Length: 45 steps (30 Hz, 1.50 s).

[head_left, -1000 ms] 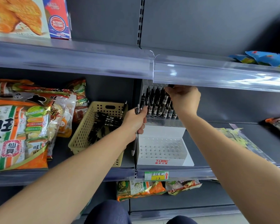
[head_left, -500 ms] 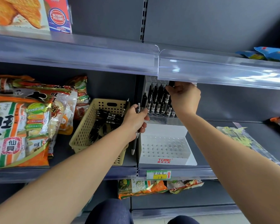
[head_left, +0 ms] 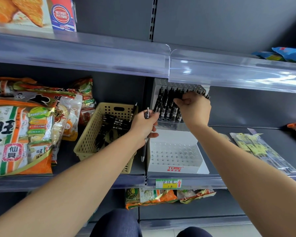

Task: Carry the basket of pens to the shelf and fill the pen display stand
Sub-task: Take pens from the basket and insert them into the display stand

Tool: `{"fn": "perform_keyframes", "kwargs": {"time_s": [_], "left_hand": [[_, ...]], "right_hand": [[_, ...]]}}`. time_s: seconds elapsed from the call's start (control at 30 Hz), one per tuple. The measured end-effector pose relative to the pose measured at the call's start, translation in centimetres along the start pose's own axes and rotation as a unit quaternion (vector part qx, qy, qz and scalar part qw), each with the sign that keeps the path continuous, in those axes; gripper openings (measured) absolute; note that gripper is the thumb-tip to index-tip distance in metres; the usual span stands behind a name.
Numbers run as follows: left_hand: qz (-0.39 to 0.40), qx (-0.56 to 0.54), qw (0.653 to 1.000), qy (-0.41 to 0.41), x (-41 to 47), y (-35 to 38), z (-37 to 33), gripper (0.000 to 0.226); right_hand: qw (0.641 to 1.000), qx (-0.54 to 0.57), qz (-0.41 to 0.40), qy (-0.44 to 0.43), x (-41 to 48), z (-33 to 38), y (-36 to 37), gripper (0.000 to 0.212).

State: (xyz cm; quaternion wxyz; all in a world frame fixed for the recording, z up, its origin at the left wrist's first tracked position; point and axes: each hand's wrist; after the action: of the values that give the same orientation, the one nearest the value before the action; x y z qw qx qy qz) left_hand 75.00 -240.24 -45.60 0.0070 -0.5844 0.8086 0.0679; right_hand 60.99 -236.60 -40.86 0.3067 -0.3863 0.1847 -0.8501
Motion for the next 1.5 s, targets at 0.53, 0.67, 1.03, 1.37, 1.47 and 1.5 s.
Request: {"fn": "perform_keyframes", "kwargs": {"time_s": [0.53, 0.67, 1.03, 1.37, 1.47, 1.5], "left_hand": [[0.016, -0.016, 1.000, -0.002, 0.0, 0.2, -0.2, 0.028], [0.015, -0.013, 1.000, 0.001, 0.0, 0.0, -0.3, 0.026], [0.038, -0.009, 0.999, 0.001, -0.5, 0.2, -0.5, 0.025], [0.077, 0.015, 0.997, 0.010, -0.7, -0.1, -0.6, 0.018], [0.058, 0.027, 0.998, 0.026, -0.6, 0.0, -0.7, 0.013], [0.035, 0.038, 0.998, 0.027, -0.5, -0.1, -0.7, 0.013]], "right_hand": [[0.987, -0.146, 0.054, -0.028, 0.7, -0.2, -0.1, 0.050], [0.984, -0.163, 0.055, -0.039, 0.4, -0.6, 0.1, 0.052], [0.983, -0.168, 0.074, 0.009, -0.2, -0.4, 0.0, 0.058], [0.916, 0.288, 0.210, 0.182, -1.5, 1.5, -0.7, 0.028], [0.913, 0.325, 0.168, 0.180, -1.0, 1.8, -1.2, 0.033], [0.925, 0.315, 0.135, 0.165, -0.7, 1.9, -1.2, 0.031]]}}
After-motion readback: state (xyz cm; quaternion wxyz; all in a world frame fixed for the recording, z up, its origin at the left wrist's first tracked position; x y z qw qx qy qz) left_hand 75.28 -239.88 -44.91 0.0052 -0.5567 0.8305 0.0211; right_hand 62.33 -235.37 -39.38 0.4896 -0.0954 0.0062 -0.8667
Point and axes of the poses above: each hand's wrist, its own x-axis towards the middle knuckle, its own y-axis out of the palm, z = x × y, and after that the axes turned 3 degrees about x, right-handed
